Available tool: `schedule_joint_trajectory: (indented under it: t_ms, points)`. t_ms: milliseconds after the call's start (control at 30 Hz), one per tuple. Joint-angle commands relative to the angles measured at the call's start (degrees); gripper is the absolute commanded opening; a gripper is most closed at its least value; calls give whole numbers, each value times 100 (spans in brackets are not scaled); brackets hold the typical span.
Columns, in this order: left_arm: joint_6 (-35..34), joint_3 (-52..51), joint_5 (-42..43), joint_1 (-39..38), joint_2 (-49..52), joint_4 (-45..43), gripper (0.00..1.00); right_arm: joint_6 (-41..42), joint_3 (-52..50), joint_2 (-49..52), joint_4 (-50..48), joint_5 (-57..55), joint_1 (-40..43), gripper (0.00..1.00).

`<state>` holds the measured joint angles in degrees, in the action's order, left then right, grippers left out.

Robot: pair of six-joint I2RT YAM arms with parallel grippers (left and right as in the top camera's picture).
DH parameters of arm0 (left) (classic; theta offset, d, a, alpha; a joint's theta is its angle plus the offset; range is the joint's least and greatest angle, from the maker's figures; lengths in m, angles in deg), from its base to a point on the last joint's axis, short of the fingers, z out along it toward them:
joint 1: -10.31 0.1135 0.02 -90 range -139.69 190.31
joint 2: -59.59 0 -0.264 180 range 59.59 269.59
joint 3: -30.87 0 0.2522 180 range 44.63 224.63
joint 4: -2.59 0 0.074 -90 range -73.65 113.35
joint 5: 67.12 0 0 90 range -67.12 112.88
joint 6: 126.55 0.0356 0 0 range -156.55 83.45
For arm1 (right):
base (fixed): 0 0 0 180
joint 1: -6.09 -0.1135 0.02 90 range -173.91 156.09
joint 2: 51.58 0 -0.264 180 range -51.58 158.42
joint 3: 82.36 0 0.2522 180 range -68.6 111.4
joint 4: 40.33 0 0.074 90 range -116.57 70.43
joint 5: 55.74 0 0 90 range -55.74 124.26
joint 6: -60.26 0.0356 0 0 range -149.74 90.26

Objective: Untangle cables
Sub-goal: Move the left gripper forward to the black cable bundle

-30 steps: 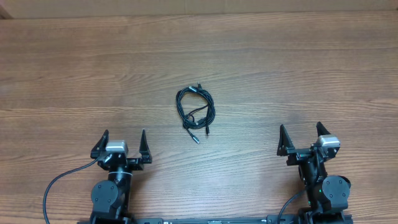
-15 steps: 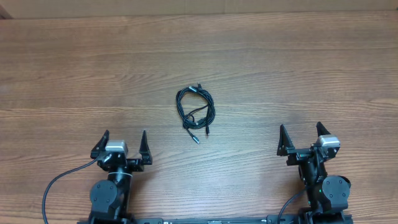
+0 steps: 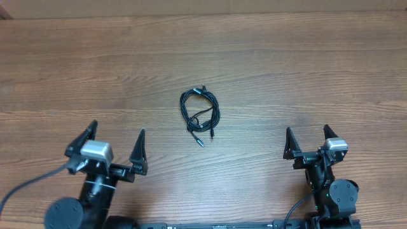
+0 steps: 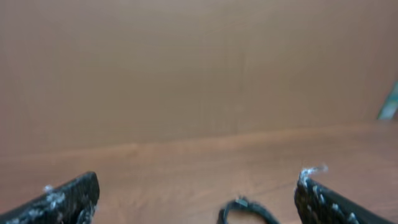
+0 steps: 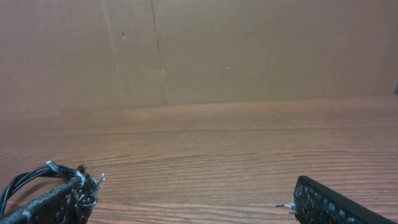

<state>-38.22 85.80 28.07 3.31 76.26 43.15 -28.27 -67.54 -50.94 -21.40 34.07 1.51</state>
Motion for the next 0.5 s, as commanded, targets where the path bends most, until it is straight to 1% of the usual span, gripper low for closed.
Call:
schedule_joint_trajectory:
  t_ms: [0,133,267,367,467]
  points:
    - [439,1226,605,33,925,667,100,-2,-61,-48,-35,28,-22,100]
    - [494,2583,785,33,2061,1845,100,-4,-61,-48,-35,28,-22,100]
    - [492,3711,1224,28,3156,2942,100,-4,-61,-48,-35,28,-22,100]
    - [492,4159,1598,22,3790,3392,100,-4,-61,-48,-35,28,-22,100]
    - [466,4223,1893,24,4256,3493,100,-2,-61,-48,-35,31,-22,100]
